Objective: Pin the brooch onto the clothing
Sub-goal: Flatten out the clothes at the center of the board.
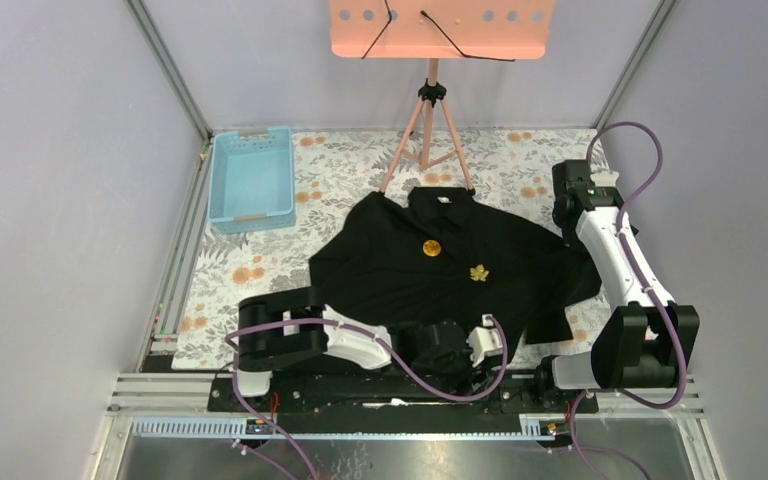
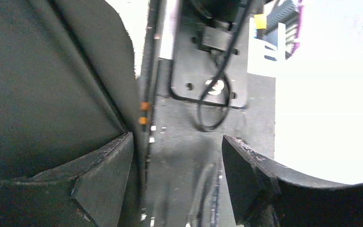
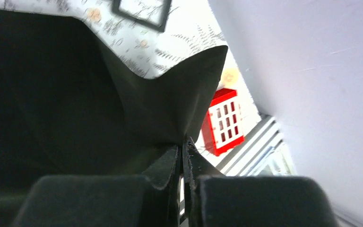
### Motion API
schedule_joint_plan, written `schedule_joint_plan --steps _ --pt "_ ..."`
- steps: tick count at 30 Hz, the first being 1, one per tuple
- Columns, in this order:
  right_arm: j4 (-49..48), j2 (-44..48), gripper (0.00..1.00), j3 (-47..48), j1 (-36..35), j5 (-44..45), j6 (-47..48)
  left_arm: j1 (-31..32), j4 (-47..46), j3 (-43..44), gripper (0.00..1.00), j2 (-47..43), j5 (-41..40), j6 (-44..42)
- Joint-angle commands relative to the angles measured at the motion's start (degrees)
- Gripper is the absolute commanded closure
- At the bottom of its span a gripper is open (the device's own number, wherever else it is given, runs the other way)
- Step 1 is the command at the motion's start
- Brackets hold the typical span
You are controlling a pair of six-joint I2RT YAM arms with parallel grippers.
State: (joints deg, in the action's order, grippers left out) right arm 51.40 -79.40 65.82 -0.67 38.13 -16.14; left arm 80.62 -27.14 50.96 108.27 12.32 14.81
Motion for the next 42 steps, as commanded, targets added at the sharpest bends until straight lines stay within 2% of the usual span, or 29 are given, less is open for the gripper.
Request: schedule_joint_plan --steps 1,2,4,6,8,10,12,16,21,24,30,33,35,38,42 --pt "1.9 1.7 0.86 6.3 0.3 12.5 4.5 1.9 -2.6 2.7 0.29 0.4 5.3 0.0" --pt "1.9 1.5 0.70 7.2 0.3 11.3 4.7 1.9 -2.8 2.8 0.28 -0.2 4.9 0.2" --pt "1.9 1.1 0.60 8.3 0.3 7.6 5.1 1.8 -2.1 2.9 0.24 -2.2 3.4 0.4" --pt "2.1 0.4 0.39 8.6 0.3 4.3 5.2 1.4 -0.3 3.3 0.19 -5.2 1.6 0.8" --pt "2.9 -0.4 0.24 8.7 0.3 2.4 4.7 0.6 2.6 3.7 0.17 -9.2 -0.3 1.7" --pt "3.4 -0.4 0.15 8.4 0.3 0.7 4.4 -0.4 6.2 3.9 0.15 -14.3 -2.3 2.5" --pt "3.1 0.1 0.13 7.6 0.3 -2.7 5.1 -2.1 10.7 4.2 0.12 -19.5 -4.0 3.1" --pt "-1.2 2.3 0.11 3.7 0.3 -17.4 7.1 -9.0 22.7 6.2 0.09 -27.6 -4.4 3.6" --pt "-8.1 3.8 0.10 -2.9 0.3 -37.8 6.2 -23.3 33.5 3.3 0.08 -35.1 -7.7 3.7" --pt "-12.8 5.2 0.09 -7.3 0.3 -44.7 4.4 -31.6 37.3 -0.3 0.07 -38.3 -12.8 3.6" --pt "-19.7 10.0 0.09 -14.6 -0.7 -54.4 0.8 -48.7 41.3 -10.2 0.06 -44.5 -20.1 8.6" --pt "-20.9 11.2 0.09 -16.7 -2.9 -53.9 0.0 -55.4 40.9 -15.5 0.07 -48.3 -24.4 10.6" --pt "-22.1 11.6 0.09 -17.8 -3.6 -54.2 -0.7 -58.5 39.3 -17.9 0.14 -48.8 -24.9 12.0" --pt "-22.9 11.9 0.09 -18.5 -4.2 -54.8 -1.2 -62.0 37.3 -19.1 0.26 -46.1 -21.2 13.1" --pt "-22.5 12.5 0.10 -18.5 -4.4 -54.6 -0.7 -62.9 35.9 -17.8 0.33 -40.1 -17.4 13.7"
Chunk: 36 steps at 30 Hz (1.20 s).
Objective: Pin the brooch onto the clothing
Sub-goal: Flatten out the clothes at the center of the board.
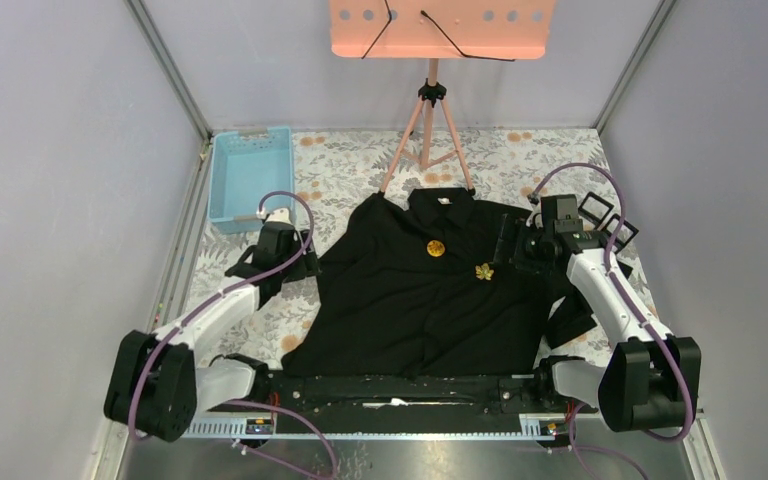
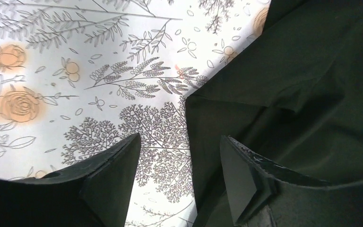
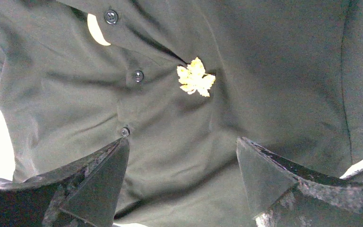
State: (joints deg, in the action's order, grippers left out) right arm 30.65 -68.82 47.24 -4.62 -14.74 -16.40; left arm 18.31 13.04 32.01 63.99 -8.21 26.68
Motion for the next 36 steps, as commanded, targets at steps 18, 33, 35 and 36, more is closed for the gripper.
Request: schedule_joint_plan --steps 18,33,35,36 --pt "-1.8 2.8 0.10 -1.9 -0.5 -0.7 1.0 -0.6 -10.9 7.3 0.40 20.8 4.1 3.6" --pt "-1.4 -1.2 0.09 -3.0 -0.5 4.8 0.6 -0.6 -12.7 4.2 1.00 5.7 0.3 1.4" --pt "-1.5 -2.6 0.09 -3.0 -0.5 6.8 0.3 -0.6 -12.0 4.4 1.00 0.6 -2.4 -0.9" --pt "-1.4 -3.4 0.09 -3.0 -0.5 7.0 0.3 -0.6 -11.4 4.6 1.00 -1.2 -3.8 -2.1"
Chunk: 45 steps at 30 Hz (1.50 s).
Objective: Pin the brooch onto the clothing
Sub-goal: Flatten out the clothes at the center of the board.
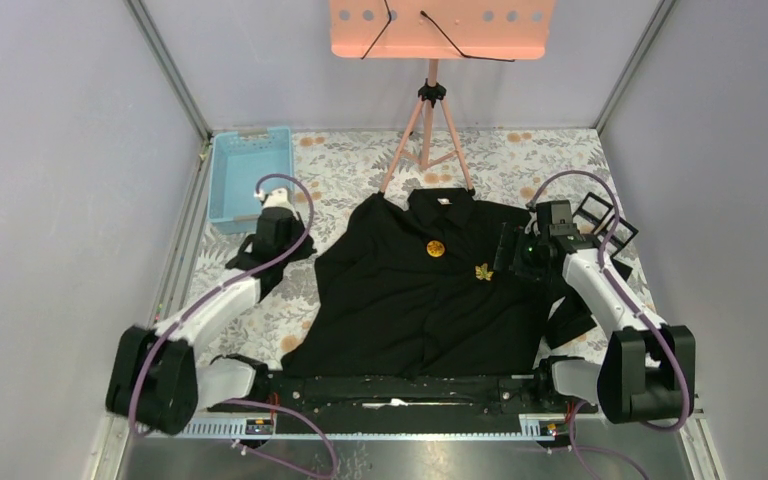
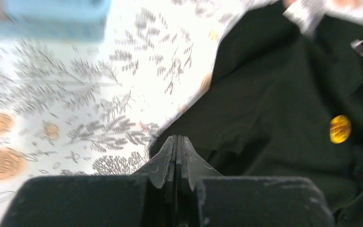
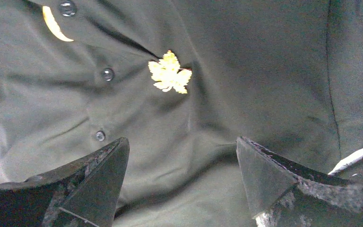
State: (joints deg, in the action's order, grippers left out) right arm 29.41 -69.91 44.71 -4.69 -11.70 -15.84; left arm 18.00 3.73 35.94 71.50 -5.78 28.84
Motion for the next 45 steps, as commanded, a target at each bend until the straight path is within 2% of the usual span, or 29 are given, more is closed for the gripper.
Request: schedule_joint_plan --steps 1,5,7,13,16,21,29,36,37,39,41,45 --pt "-0.4 -3.0 0.09 -0.6 -0.4 3.9 -0.3 -0.2 -1.2 0.9 1.00 -10.4 -7.8 -5.0" --pt "-2.5 -4.9 0.10 -1.7 -0.5 2.9 -0.9 -0.3 0.5 0.3 0.99 -12.1 -11.1 -5.2" --pt "-3.3 -5.2 0.10 -2.0 -0.4 2.1 -1.0 -0.3 2.9 1.4 0.75 -9.2 -8.6 -5.0" --pt "-3.4 -3.6 0.10 -2.6 -0.4 1.5 -0.6 -0.4 1.9 3.6 0.40 1.4 -0.1 -3.5" --pt "-3.2 -2.4 0.10 -2.9 -0.4 1.1 -0.2 -0.9 -2.9 4.0 0.30 5.2 4.7 -2.4" --pt "-2.1 -1.5 0.10 -3.0 -0.4 1.4 0.5 -2.6 -1.9 8.6 0.28 13.3 7.7 -1.8" --pt "-1.4 -1.0 0.10 -2.9 -0.4 1.9 1.0 -2.6 -2.8 10.3 0.34 18.8 12.4 -1.2" --pt "-1.4 -1.0 0.09 -2.8 -0.4 1.7 0.9 -2.6 0.5 11.0 0.41 20.7 12.2 -1.6" --pt "-1.4 -1.0 0.10 -2.8 -0.4 1.7 0.9 -2.5 0.9 11.2 0.45 20.8 12.0 -1.3" --pt "-1.5 -0.9 0.10 -2.9 -0.4 1.7 0.8 -2.5 2.0 11.8 0.65 20.9 11.3 -0.9" --pt "-1.4 -1.3 0.09 -3.0 -0.4 2.2 0.8 -2.6 3.7 12.8 0.80 21.0 10.4 -1.0" --pt "-1.4 -2.4 0.09 -3.2 -0.4 3.4 0.7 -2.6 5.0 12.0 1.00 19.9 9.1 -1.0"
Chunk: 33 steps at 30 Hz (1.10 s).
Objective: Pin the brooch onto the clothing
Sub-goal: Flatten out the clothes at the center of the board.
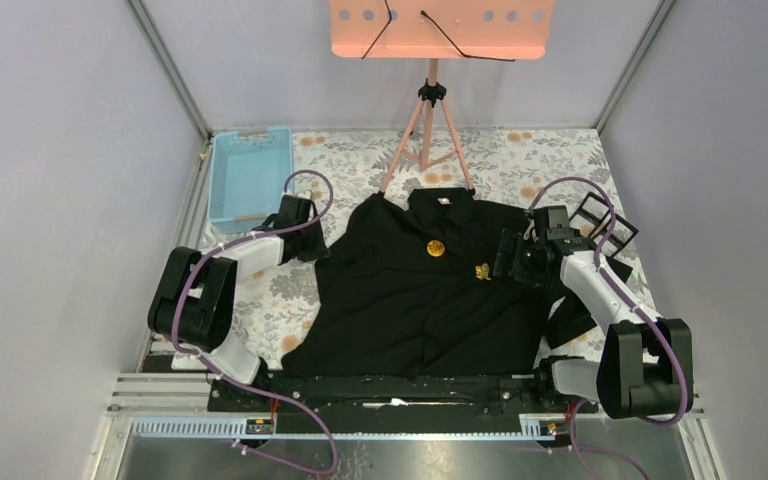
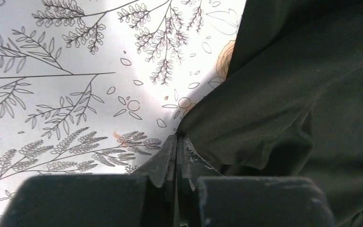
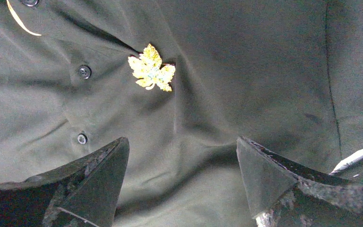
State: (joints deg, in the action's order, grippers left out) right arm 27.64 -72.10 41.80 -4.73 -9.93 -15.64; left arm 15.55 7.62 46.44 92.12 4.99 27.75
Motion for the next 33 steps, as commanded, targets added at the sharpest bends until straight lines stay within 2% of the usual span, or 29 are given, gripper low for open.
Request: schedule_joint_plan --steps 1,14,28,33 --pt "0.3 -0.5 0.09 -0.3 -0.3 1.8 0.4 -0.1 1.0 0.9 1.00 -1.3 -2.1 0.3" --pt "0.0 -2.2 0.07 -0.1 -0.3 4.3 -0.9 -0.4 -1.6 -10.1 1.00 -14.5 -13.7 5.3" --pt "0.1 -2.4 0.06 0.2 -0.3 4.3 -1.7 -1.7 0.0 -17.8 1.00 -23.4 -16.9 7.6" --pt "0.3 -1.1 0.04 0.5 -0.3 3.7 -1.7 -1.8 0.4 -17.4 1.00 -24.6 -16.6 7.0"
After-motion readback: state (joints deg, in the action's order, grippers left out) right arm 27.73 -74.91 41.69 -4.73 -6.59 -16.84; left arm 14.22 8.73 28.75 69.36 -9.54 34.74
